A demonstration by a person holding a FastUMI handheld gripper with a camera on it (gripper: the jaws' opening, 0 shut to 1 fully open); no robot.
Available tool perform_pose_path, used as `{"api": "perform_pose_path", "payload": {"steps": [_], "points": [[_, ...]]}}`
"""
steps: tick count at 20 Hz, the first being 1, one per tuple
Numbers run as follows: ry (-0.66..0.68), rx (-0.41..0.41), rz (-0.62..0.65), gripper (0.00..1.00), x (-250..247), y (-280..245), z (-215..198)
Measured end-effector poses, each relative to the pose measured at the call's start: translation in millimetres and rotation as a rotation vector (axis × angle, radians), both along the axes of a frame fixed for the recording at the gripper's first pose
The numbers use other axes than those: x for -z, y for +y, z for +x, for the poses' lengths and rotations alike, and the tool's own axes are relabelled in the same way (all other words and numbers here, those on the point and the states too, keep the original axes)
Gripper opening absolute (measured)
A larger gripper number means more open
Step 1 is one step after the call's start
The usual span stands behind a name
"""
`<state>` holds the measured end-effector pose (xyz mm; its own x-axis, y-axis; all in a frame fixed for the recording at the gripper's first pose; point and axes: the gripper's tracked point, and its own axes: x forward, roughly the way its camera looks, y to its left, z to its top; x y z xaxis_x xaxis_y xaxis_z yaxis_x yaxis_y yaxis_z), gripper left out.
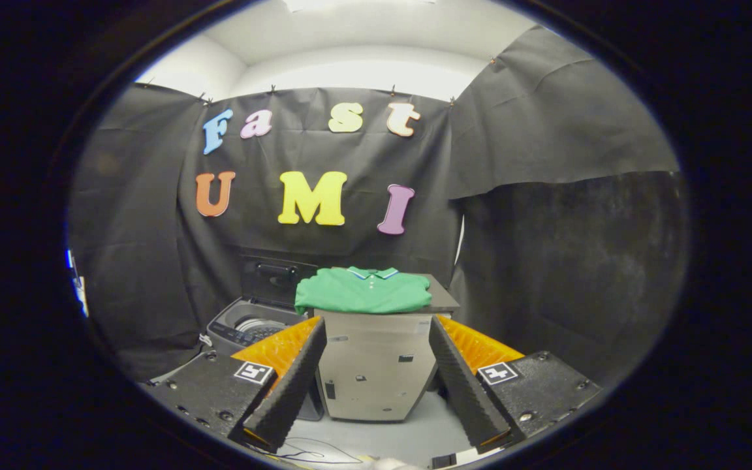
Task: Put the clothes into the washing machine and then close the washing machine lid.
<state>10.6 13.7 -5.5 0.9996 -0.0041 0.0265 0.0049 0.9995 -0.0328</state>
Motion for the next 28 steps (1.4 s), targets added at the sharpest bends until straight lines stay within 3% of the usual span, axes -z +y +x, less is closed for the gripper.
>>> {"api": "perform_pose_path", "payload": {"steps": [8,14,21,28], "points": [[0.001,0.020,0.009,0.99,-3,10,17],[-0.009,0.034,0.007,0.99,-29,10,65],[-0.017,-0.006,0.004,0.99,-76,8,179],[0.119,-0.036,0.048,0.99,-81,11,311]]}}
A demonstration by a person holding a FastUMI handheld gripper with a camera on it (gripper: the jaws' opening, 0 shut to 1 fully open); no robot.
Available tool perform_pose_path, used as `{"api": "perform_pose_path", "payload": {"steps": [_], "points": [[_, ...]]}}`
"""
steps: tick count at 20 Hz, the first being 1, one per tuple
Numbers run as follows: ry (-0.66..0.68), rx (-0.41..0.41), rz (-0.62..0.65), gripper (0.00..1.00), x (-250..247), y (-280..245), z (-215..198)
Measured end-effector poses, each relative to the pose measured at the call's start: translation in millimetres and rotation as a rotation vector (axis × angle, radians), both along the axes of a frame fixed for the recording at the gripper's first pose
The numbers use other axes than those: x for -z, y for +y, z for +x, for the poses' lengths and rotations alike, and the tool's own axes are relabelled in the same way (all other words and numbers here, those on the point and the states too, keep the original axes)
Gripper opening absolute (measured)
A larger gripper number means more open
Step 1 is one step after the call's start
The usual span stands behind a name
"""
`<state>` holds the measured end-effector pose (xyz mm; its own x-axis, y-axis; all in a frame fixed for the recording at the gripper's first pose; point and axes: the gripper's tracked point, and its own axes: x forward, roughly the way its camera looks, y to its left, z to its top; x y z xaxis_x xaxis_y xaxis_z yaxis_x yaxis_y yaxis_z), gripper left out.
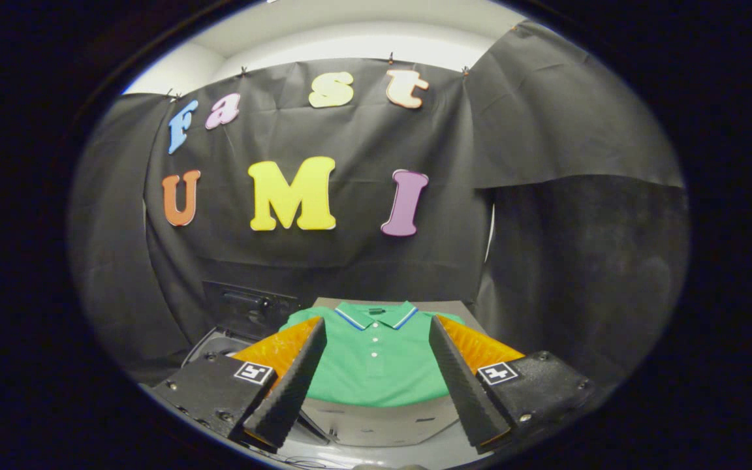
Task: Put the clothes into the washing machine and then close the washing machine lid.
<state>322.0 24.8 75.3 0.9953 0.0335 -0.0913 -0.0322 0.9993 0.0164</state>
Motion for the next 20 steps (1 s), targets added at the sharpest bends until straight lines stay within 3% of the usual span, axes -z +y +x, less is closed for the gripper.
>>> {"api": "perform_pose_path", "payload": {"steps": [7,10,13,20], "points": [[0.254,-0.043,-0.016,0.99,58,8,104],[0.378,-0.025,-0.063,0.99,95,1,132],[0.481,-0.007,-0.081,0.99,117,-4,140],[0.550,0.025,0.017,0.98,117,-1,145]]}}
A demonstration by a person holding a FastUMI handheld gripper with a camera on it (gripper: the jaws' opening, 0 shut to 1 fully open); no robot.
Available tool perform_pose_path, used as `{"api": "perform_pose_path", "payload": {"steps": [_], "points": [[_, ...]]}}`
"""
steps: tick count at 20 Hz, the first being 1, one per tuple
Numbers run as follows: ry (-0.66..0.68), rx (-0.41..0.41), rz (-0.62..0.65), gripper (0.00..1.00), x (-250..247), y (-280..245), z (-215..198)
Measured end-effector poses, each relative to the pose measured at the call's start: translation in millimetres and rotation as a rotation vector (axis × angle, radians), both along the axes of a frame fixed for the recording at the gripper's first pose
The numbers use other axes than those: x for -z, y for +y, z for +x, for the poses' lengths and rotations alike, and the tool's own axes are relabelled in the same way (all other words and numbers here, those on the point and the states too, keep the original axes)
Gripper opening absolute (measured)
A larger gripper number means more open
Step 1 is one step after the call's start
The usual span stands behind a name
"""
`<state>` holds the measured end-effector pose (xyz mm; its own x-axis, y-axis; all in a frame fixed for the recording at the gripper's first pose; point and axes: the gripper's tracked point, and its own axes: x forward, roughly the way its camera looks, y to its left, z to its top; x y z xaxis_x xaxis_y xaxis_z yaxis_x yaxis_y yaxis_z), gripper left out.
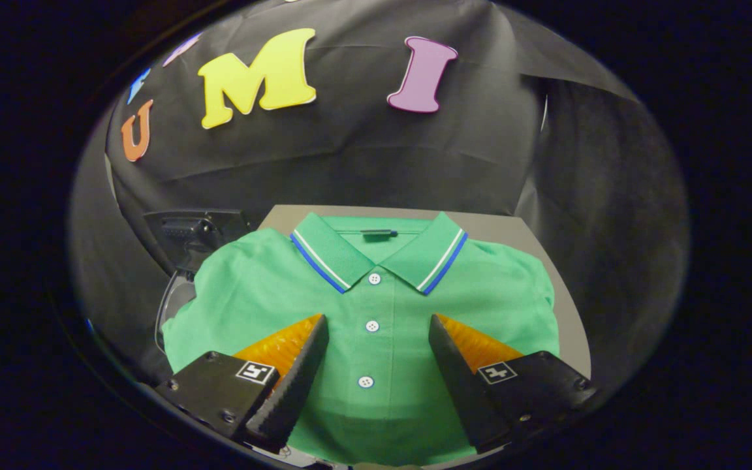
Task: Put the clothes into the washing machine and then close the washing machine lid.
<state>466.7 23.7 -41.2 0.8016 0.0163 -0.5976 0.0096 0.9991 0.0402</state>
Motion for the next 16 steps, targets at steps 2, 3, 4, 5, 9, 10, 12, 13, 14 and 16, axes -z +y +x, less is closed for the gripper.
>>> {"api": "perform_pose_path", "payload": {"steps": [2,3,4,5,9,10,12,13,14,16], "points": [[0.018,-0.012,-0.017,0.98,-2,0,0],[0.030,-0.026,-0.028,0.98,-1,0,1],[0.036,-0.034,-0.037,0.97,-3,-1,2],[0.045,-0.046,-0.028,0.96,-3,3,1],[0.044,-0.017,-0.023,0.63,-6,13,2],[0.045,-0.015,-0.027,0.53,-8,15,7],[0.051,-0.017,-0.041,0.32,-4,19,11],[0.052,-0.013,-0.042,0.17,-5,20,12],[0.048,-0.009,-0.042,0.12,-6,21,12],[0.047,-0.004,-0.030,0.07,-9,20,9]]}}
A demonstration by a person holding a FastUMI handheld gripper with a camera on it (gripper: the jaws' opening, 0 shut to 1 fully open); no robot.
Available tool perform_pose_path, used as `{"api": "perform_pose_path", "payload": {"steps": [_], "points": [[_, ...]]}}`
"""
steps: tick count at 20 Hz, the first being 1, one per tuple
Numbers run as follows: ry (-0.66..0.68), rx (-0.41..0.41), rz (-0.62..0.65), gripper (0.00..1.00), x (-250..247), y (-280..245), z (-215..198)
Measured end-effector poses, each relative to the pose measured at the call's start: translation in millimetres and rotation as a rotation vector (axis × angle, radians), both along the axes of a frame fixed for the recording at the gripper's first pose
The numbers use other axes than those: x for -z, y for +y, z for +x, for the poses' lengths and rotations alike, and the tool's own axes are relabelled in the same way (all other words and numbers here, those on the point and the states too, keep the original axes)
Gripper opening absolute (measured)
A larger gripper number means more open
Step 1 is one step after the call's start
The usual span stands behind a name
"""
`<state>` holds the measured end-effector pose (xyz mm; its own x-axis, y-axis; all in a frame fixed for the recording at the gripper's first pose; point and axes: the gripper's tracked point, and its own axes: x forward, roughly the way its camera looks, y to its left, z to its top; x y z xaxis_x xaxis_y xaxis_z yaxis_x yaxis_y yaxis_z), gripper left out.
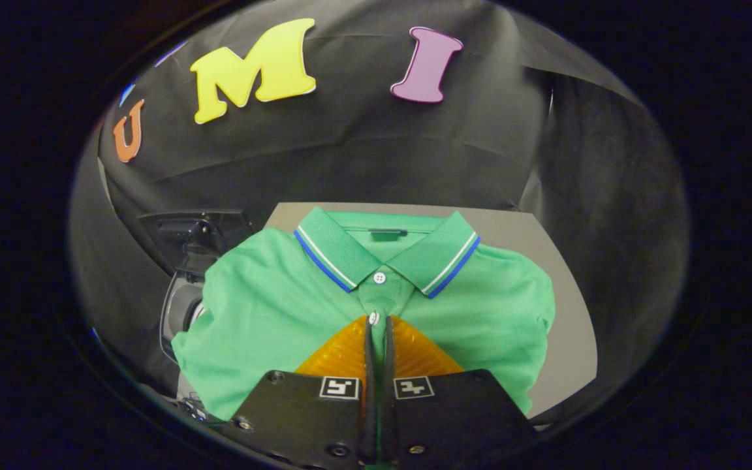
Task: Put the clothes into the washing machine and then close the washing machine lid.
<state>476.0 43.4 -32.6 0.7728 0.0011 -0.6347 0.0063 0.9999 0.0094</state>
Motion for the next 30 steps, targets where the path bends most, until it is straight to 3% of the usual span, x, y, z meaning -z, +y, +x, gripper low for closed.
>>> {"api": "perform_pose_path", "payload": {"steps": [7,17,24,30], "points": [[-0.133,-0.022,0.067,0.05,-34,8,-18],[-0.402,-0.096,0.232,0.04,-140,53,-58],[-0.584,-0.154,0.286,0.04,-226,103,-86],[-0.696,-0.256,0.290,0.04,-293,168,-109]]}}
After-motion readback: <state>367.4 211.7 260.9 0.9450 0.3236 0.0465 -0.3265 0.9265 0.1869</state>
